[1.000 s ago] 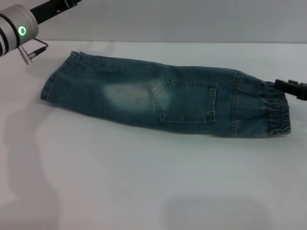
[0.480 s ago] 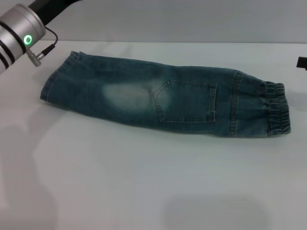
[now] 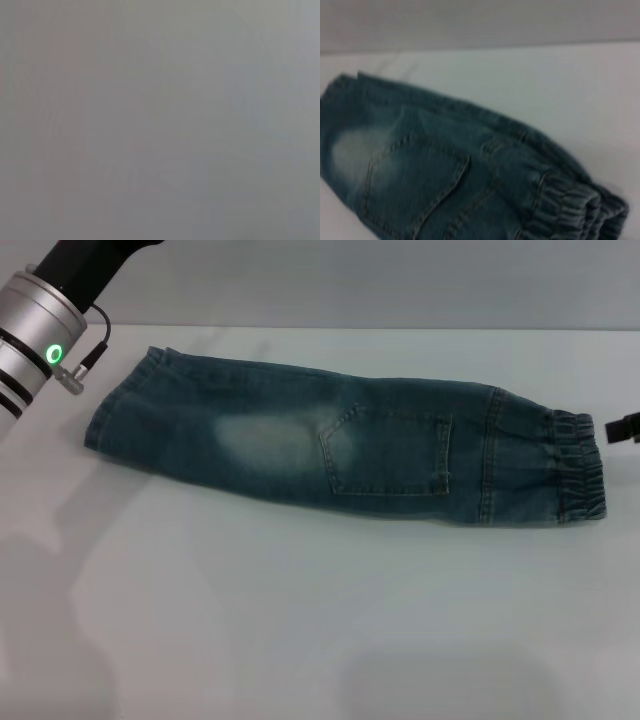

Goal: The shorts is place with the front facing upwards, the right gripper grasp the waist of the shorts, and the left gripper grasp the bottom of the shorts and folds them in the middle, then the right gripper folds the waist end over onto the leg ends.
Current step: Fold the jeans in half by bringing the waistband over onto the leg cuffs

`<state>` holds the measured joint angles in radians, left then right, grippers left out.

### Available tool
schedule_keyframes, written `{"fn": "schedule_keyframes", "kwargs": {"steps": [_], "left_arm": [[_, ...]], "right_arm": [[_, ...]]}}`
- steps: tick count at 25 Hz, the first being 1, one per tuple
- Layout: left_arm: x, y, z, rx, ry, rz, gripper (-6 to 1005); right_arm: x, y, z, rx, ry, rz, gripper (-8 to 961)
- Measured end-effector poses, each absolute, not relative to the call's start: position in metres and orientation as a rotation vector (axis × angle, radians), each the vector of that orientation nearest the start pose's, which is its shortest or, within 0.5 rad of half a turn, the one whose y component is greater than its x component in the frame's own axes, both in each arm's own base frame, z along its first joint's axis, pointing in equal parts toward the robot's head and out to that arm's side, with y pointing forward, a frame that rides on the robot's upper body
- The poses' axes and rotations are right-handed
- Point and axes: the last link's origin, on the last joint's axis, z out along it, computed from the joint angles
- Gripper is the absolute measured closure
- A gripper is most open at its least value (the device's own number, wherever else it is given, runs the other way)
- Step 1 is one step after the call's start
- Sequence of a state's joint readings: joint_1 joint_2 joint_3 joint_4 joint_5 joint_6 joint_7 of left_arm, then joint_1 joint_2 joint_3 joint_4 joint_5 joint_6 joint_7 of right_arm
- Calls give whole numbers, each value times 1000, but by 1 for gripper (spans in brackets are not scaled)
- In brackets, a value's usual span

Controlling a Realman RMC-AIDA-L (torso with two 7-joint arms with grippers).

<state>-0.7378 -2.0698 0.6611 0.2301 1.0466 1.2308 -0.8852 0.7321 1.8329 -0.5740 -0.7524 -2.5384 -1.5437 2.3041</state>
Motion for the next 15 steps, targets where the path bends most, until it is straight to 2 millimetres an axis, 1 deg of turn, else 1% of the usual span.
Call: {"fn": "schedule_keyframes", "kwargs": {"steps": [3, 4, 7, 15], "left_arm": [[-215, 423, 27, -1843, -540, -1236, 214], [-215, 421, 25, -1841, -527, -1235, 214], [-216, 421, 25, -1840, -523, -1233, 214], [-217, 420, 28, -1815, -519, -1246, 214]], "right_arm": [[283, 395, 106, -2328, 1516, -5, 458], [283, 395, 106, -2328, 1516, -5, 458], [283, 394, 98, -2340, 1518, -55, 458], [287, 393, 77, -2337, 1525, -82, 459]]}}
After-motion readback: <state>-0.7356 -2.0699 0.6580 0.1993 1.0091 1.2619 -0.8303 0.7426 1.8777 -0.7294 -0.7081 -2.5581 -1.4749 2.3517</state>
